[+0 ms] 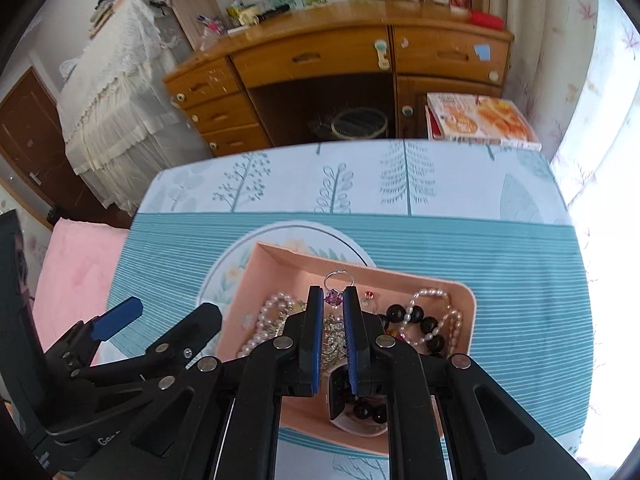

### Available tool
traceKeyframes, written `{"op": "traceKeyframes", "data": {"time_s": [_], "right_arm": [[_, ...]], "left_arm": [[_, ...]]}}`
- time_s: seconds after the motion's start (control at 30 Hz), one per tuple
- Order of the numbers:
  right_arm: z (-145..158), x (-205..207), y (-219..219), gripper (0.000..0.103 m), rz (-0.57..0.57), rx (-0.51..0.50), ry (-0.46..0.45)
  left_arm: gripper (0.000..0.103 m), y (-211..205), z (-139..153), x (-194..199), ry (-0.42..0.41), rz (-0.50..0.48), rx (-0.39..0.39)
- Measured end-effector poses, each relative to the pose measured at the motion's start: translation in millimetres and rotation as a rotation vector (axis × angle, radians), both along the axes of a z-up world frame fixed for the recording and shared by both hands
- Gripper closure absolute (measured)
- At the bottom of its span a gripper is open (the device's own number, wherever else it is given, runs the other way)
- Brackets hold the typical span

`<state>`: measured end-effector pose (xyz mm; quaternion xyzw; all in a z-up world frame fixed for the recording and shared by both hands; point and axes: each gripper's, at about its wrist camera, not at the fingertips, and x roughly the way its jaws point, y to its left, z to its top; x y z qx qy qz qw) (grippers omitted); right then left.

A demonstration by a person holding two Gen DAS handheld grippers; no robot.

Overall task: Organize jewelry
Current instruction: 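Carry the pink gem ring into the pink tray and open the right tool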

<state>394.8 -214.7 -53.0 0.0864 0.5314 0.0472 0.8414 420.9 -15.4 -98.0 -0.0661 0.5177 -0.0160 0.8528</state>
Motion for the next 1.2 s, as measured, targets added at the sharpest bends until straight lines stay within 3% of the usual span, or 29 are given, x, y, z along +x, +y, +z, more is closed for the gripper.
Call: {"op": "traceKeyframes", "data": {"time_s": [0.07, 0.2, 0.47, 0.53, 0.63, 0.9, 0.97, 1.2], "right_arm": [[-18.1, 12.6, 0.5, 0.093, -0.003, 0.011, 0.012], [-25.4, 15.6, 3.6, 0.092, 0.003, -0.006, -0.012], [-9.2, -13.7, -1.4, 0.091, 0.0, -0.016, -0.057], [-1.7, -31.1, -4.2, 0.088, 0.0, -0.017, -0.079], [9.4, -58.4, -10.5, 0.075, -0.008, -0.008, -0.111], [38.5, -149.9, -23.5, 0.073, -0.039, 0.008, -0.188], [46.8, -177.7, -22.2, 0.066, -0.037, -0.002, -0.218], [66.3, -283.5, -3.7, 0.055, 0.005, -0.046, -0.299]], "left_arm": [[0.001, 1.4, -3.3, 0.5, -0.002, 0.007, 0.009], [0.001, 8.6, -3.1, -2.0, -0.009, 0.021, 0.006], [0.001, 11.0, 16.9, -37.3, -0.066, 0.009, 0.052], [0.001, 10.1, 25.6, -53.5, -0.089, -0.004, 0.058], [0.001, 7.3, 40.2, -80.1, -0.138, -0.029, 0.068], [0.001, -1.3, 79.5, -169.0, -0.255, -0.102, 0.083], [0.001, -2.9, 87.2, -195.3, -0.282, -0.123, 0.083], [0.001, 3.1, 101.5, -275.2, -0.319, -0.146, 0.043]]}}
